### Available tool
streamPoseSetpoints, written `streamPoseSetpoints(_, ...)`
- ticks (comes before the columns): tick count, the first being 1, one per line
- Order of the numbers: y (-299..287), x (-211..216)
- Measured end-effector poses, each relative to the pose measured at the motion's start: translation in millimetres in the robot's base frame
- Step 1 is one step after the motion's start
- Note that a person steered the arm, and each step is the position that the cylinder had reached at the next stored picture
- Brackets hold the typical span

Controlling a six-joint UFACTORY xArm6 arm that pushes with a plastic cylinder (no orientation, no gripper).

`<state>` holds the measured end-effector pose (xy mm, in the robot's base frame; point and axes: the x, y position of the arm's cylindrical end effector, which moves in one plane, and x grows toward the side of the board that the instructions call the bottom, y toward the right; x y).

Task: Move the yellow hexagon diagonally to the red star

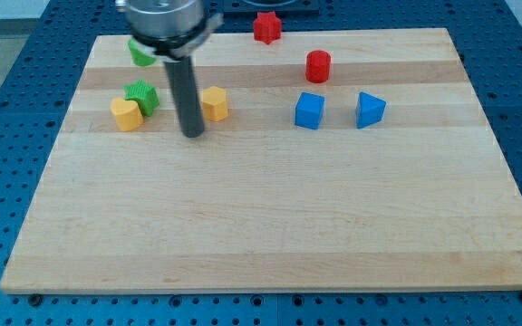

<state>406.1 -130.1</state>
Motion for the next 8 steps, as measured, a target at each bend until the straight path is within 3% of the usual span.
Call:
streamPoseSetpoints(2, 11, -9)
streamPoseSetpoints(4, 13, -46)
streamPoseSetpoints(7, 49, 3)
streamPoseSetpoints(8, 71, -57)
